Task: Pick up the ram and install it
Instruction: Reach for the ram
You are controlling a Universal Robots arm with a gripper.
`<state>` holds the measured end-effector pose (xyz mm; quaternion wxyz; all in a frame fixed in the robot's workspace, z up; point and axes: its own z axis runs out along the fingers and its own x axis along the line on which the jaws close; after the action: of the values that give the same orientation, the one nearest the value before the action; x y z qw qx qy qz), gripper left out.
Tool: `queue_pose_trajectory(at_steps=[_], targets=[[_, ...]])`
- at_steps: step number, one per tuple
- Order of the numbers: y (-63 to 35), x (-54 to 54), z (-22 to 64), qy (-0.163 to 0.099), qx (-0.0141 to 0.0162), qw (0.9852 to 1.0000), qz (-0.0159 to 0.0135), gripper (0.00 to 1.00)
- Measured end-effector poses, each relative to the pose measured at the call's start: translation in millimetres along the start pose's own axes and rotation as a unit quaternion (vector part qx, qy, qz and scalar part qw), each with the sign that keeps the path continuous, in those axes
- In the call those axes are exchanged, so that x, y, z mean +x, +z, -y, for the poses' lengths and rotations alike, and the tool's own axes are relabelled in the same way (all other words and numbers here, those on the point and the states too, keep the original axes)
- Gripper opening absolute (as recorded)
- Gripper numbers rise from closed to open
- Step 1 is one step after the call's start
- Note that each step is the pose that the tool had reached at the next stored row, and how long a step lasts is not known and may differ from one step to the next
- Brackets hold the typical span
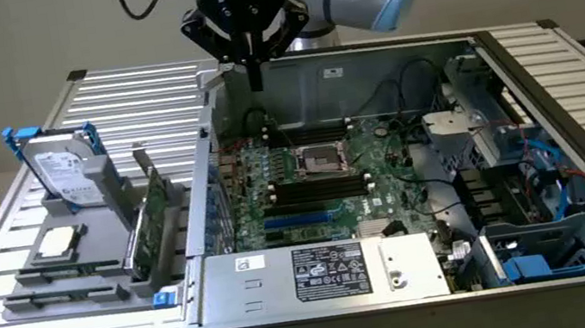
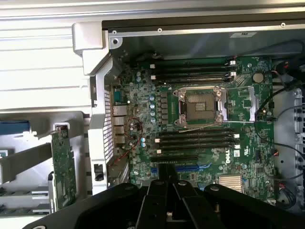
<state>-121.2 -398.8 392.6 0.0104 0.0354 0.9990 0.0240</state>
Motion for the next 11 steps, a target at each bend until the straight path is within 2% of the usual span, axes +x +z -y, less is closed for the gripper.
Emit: queue_pose_trajectory(at_steps=[11], targets=[[0.0, 0.0, 0.0, 0.0, 0.0, 1.0, 0.0, 0.11]])
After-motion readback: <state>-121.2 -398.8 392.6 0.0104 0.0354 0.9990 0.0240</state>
